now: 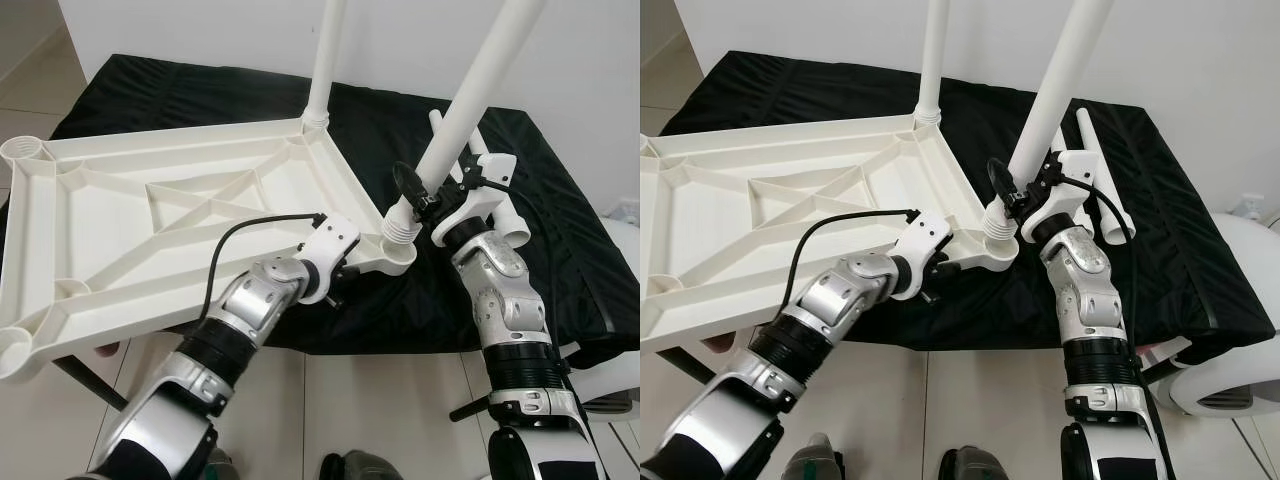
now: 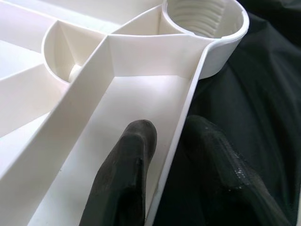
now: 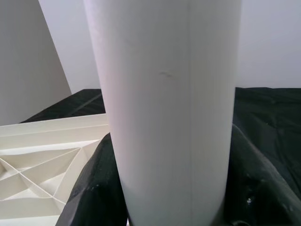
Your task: Building children table
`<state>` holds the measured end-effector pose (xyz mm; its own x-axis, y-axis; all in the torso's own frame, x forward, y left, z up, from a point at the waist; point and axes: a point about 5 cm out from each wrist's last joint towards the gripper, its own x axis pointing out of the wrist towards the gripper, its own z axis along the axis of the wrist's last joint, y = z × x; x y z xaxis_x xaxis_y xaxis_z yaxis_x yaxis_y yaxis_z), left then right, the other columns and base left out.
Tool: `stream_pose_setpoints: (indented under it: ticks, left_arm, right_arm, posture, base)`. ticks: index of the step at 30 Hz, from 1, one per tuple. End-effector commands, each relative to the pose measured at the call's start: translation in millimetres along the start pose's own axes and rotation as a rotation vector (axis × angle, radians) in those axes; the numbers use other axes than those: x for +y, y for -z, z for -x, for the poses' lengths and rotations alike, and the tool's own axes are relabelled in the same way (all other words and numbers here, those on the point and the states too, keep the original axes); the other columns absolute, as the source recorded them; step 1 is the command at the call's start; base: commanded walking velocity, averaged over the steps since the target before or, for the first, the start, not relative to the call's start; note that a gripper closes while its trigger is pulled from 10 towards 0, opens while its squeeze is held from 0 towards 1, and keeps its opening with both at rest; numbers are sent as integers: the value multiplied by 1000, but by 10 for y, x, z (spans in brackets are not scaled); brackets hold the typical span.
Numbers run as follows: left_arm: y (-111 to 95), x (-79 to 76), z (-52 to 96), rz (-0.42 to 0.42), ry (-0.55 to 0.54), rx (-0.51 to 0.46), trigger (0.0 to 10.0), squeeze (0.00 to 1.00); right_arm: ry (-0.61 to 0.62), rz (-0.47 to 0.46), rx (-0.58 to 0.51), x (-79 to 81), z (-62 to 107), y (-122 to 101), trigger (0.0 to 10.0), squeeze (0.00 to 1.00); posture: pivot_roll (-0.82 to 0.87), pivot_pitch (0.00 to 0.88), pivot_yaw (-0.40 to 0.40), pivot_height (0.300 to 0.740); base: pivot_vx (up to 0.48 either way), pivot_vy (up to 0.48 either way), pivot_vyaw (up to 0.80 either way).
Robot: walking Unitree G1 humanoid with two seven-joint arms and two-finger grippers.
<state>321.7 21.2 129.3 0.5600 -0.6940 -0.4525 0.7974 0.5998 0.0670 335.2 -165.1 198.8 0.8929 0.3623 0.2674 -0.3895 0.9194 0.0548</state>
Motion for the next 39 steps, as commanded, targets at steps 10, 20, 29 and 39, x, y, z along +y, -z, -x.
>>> stream_pose_setpoints:
  ticks: [10,20,29,39]
  left_arm:
    - [-19,26,28,-71,30,10,8863,0]
    - [-79,2,35,-90,58,8,10000,0]
    - [-106,-2,52,-99,67,-3,10000,0]
    - [-138,-27,51,-106,76,-12,10000,0]
  right_arm:
    - [26,-6,-25,-63,69,16,10000,0]
    - [-12,-33,41,-37,160,289,10000,0]
    - [22,-27,115,-103,266,504,10000,0]
    - [67,-40,140,-203,281,602,10000,0]
  posture:
    - [29,39,-73,740]
    - [37,38,-78,740]
    - [37,39,-75,740]
    - [40,35,-81,740]
  base:
    - [0,0,0]
    - [0,0,0]
    - [0,0,0]
    - [0,0,0]
